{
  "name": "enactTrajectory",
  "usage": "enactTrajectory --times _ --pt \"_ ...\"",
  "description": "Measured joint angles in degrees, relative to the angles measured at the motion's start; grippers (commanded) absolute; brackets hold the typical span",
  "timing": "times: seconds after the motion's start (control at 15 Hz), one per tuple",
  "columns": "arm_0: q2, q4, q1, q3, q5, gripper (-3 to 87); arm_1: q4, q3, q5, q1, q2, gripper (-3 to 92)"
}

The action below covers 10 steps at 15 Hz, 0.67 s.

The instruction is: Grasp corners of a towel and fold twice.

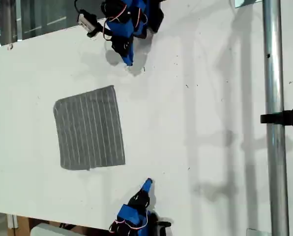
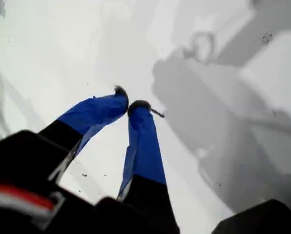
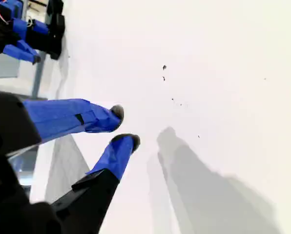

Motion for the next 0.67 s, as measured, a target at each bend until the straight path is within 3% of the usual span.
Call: enactTrajectory --times 0.07,0.2,0.27,0.67 --pt "0.0 0.0 -0.4 0.0 -0.6 -2.7 0.0 0.0 0.4 -0.1 0.0 -0.2" --pt "0.0 0.1 -12.7 0.1 -18.5 -2.8 0.0 0.0 0.5 -1.5 0.0 -0.2" --pt "0.0 0.1 -14.9 0.2 -24.9 -2.8 0.0 0.0 0.5 -1.3 0.0 -0.2" --pt "0.0 0.1 -15.6 0.2 -27.9 -2.8 0.0 0.0 0.5 -1.3 0.0 -0.2"
